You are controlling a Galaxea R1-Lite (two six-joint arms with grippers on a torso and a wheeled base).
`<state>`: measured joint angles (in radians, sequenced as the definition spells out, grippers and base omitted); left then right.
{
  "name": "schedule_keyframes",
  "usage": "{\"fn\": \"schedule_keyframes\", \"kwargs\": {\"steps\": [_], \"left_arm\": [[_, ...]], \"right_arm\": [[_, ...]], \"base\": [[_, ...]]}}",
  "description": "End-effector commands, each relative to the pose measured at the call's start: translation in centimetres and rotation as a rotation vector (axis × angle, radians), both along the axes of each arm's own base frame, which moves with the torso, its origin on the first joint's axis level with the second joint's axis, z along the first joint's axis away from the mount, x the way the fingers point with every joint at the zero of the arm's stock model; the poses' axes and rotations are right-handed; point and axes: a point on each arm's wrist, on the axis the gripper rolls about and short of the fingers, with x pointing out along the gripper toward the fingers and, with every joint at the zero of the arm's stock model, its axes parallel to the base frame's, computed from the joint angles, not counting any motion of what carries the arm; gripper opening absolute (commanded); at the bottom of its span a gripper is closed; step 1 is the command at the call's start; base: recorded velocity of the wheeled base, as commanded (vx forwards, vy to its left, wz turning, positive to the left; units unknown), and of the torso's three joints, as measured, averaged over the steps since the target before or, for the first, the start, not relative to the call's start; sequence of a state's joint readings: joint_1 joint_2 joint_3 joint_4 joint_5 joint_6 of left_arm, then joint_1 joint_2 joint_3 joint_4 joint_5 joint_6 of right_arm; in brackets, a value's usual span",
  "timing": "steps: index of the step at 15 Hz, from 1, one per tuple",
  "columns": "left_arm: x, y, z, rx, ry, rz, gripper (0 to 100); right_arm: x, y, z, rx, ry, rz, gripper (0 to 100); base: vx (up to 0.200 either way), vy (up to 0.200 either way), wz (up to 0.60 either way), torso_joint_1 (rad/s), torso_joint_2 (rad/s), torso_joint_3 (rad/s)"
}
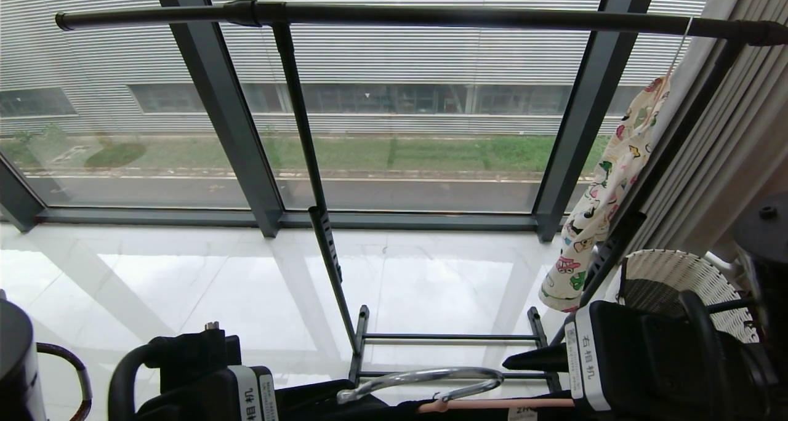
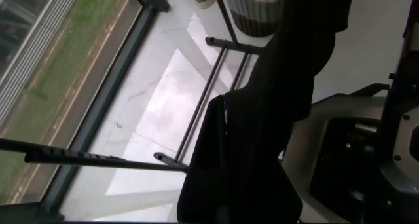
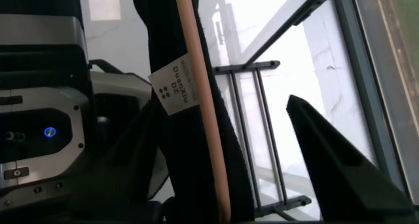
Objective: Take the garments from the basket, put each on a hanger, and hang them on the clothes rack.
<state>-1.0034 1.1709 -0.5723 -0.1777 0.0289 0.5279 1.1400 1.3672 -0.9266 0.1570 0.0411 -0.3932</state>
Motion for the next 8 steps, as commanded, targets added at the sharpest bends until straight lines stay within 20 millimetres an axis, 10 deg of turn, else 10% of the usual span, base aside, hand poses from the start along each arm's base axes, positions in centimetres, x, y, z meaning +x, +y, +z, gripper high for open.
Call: {"fn": "schedule_keyframes", "kwargs": {"steps": [1,5,6,8], "left_arm": [[-0.03,-0.04,0.06,-0.006,-0.004,-0.003,0],[-0.03,-0.03,-0.09,0.001,-0.003,-0.002,0],[-0.04,-0.02,-0.13,0.002,-0.001,-0.002,100],[-0.01,-0.01,-0.13,0.002,-0.002,0.001,100]], "right_arm": [[0.02,0.02,-0.02,-0.001,0.0,-0.002,0],[0.08,0.04,0.04,0.005,-0.006,-0.008,0],[0.08,0.04,0.04,0.005,-0.006,-0.008,0],[-0.01,-0.15,0.24,0.013,-0.011,-0.007,0]], "base": [[0.0,0.0,0.0,0.0,0.0,0.0],[0.0,0.0,0.0,0.0,0.0,0.0],[0.0,0.0,0.0,0.0,0.0,0.0],[0.0,0.0,0.0,0.0,0.0,0.0]]}}
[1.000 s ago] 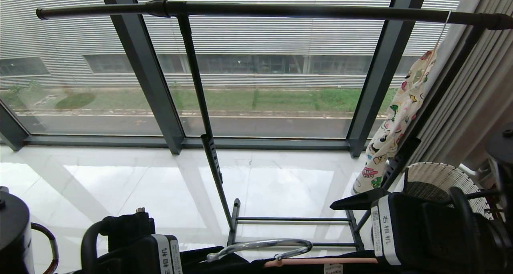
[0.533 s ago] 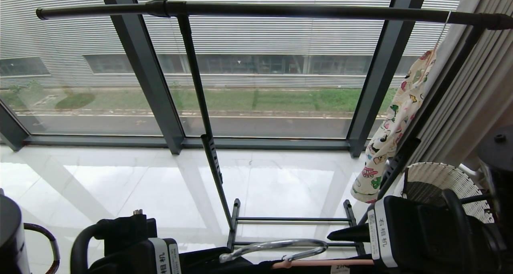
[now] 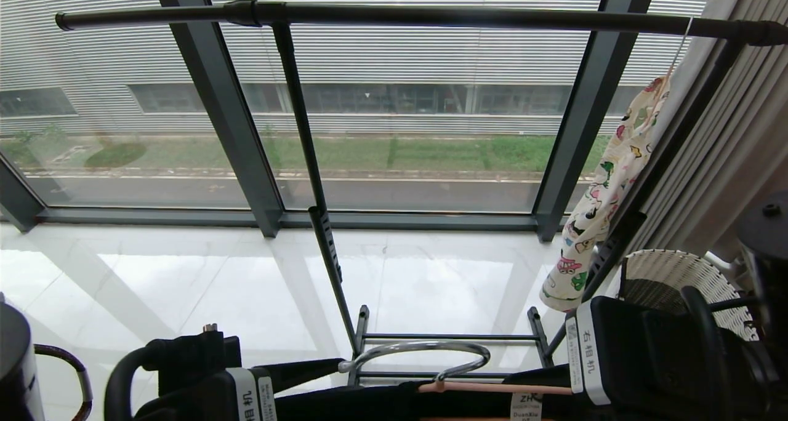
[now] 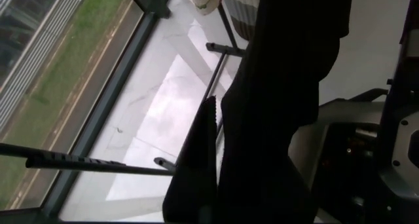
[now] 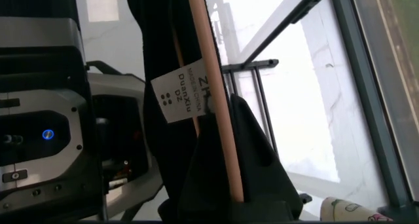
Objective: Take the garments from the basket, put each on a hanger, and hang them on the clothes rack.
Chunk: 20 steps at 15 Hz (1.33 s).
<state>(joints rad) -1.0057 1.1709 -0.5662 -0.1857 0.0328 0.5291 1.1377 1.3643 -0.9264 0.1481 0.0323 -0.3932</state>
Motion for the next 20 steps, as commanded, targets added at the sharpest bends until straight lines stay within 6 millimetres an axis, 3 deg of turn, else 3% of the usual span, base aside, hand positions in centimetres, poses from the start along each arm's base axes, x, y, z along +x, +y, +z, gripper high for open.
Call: {"fn": "schedule_keyframes", "kwargs": {"steps": [1,5,9,13,15,18,20], "left_arm": [[0.1,0.1,0.0,0.001,0.001,0.01,100],[1.1,1.0,0.1,-0.01,-0.003,0.094,100],[1.6,3.3,-0.5,-0.01,0.0,0.213,100],[0.8,5.6,-1.0,-0.041,-0.013,0.3,100],[0.3,6.4,-1.9,-0.042,0.012,0.333,100],[0.7,6.4,-1.4,-0.222,0.178,0.455,100],[0.9,6.9,-1.8,-0.217,0.185,0.495,100]], "right_arm": [[-0.1,-0.3,0.3,0.012,-0.007,0.001,0],[-0.4,-1.0,1.1,0.087,-0.058,-0.017,0],[-0.5,-2.4,0.9,0.139,-0.112,-0.088,0],[-0.5,-4.2,0.6,0.147,-0.12,-0.134,0],[-0.4,-4.6,0.9,0.162,-0.128,-0.148,0],[-0.7,-4.9,1.2,0.178,-0.137,-0.138,0],[-1.2,-5.1,1.6,0.197,-0.144,-0.12,0]], "base": [[0.0,0.0,0.0,0.0,0.0,0.0],[0.0,0.0,0.0,0.0,0.0,0.0],[0.0,0.0,0.0,0.0,0.0,0.0],[0.0,0.0,0.0,0.0,0.0,0.0],[0.0,0.0,0.0,0.0,0.0,0.0],[0.0,0.0,0.0,0.0,0.0,0.0],[0.0,0.0,0.0,0.0,0.0,0.0]]}}
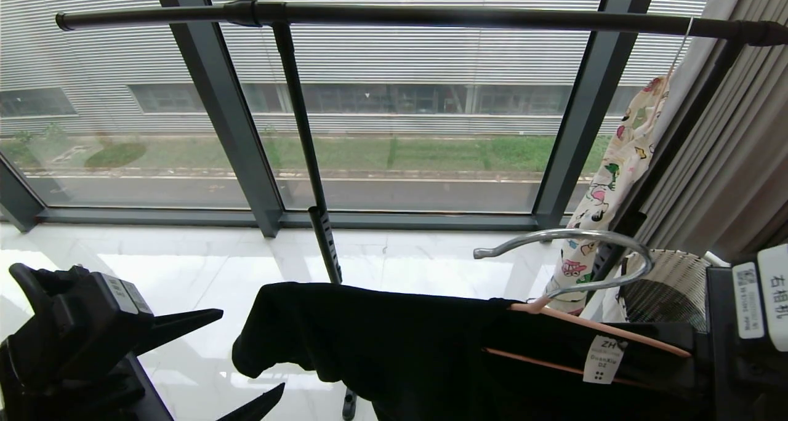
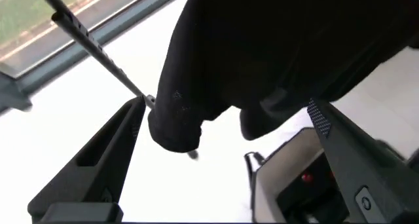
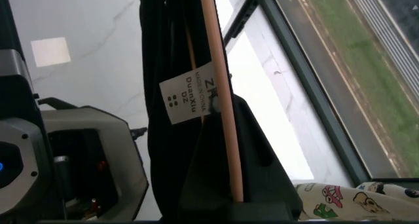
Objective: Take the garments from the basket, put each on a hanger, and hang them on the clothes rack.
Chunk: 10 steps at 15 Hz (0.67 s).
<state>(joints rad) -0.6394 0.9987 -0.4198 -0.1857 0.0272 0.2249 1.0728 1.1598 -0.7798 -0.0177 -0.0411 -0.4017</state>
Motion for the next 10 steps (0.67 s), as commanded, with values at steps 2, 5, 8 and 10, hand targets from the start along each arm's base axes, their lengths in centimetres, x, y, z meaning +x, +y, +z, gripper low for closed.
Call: {"fn": "schedule_keyframes", "kwargs": {"steps": [2,5,8,10], "left_arm": [[0.2,0.1,-0.4,0.029,0.0,0.007,100],[1.8,-0.3,-0.3,0.01,-0.051,0.047,100],[2.1,-0.2,-0.4,0.011,-0.059,0.065,100],[2.0,-0.1,-0.9,0.058,-0.068,0.047,100]], "right_arm": [[-0.6,-0.3,0.5,0.022,-0.017,0.024,0],[-1.3,-0.3,0.7,0.026,-0.035,0.066,0],[-1.4,-0.5,0.8,0.033,-0.039,0.064,0],[-1.4,-0.5,1.0,0.037,-0.042,0.063,0]], "base": [[0.0,0.0,0.0,0.0,0.0,0.0],[0.0,0.0,0.0,0.0,0.0,0.0],[0.0,0.0,0.0,0.0,0.0,0.0],[0.0,0.0,0.0,0.0,0.0,0.0]]}}
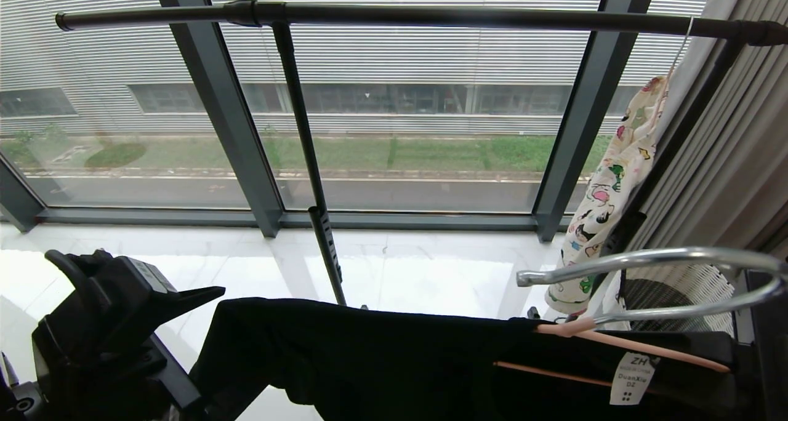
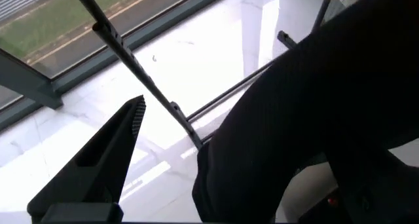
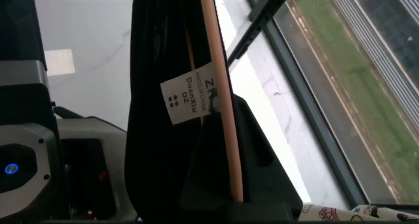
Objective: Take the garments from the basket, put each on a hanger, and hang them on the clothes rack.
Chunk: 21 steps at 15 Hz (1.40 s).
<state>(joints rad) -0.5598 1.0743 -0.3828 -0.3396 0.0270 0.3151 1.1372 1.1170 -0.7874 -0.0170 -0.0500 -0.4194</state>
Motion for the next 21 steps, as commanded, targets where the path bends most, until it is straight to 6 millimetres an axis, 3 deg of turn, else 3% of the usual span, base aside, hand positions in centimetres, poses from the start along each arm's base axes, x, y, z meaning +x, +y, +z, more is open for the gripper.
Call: {"fn": "schedule_keyframes", "kwargs": {"steps": [1,2,3,9,16,21], "left_arm": [[0.0,0.0,-0.4,0.014,0.009,0.0,100],[0.0,0.0,-0.3,0.012,0.008,-0.005,100],[0.0,0.0,-0.3,0.01,0.004,-0.005,0],[0.3,0.1,-0.6,0.023,0.013,0.016,0],[1.6,3.8,-1.3,0.034,0.042,0.302,0],[1.6,4.1,-1.5,0.064,0.037,0.311,0]], "right_arm": [[0.0,0.0,0.1,0.003,-0.003,0.001,0],[0.0,0.0,0.1,0.003,-0.004,0.001,0],[0.0,0.0,0.1,0.001,-0.003,0.001,0],[0.0,-0.1,0.0,0.001,-0.004,-0.003,0],[1.0,-2.7,0.6,0.043,-0.027,-0.151,0],[1.0,-2.6,0.6,0.043,-0.027,-0.151,0]], "base": [[0.0,0.0,0.0,0.0,0.0,0.0],[0.0,0.0,0.0,0.0,0.0,0.0],[0.0,0.0,0.0,0.0,0.0,0.0],[0.0,0.0,0.0,0.0,0.0,0.0],[0.0,0.0,0.0,0.0,0.0,0.0],[0.0,0.0,0.0,0.0,0.0,0.0]]}}
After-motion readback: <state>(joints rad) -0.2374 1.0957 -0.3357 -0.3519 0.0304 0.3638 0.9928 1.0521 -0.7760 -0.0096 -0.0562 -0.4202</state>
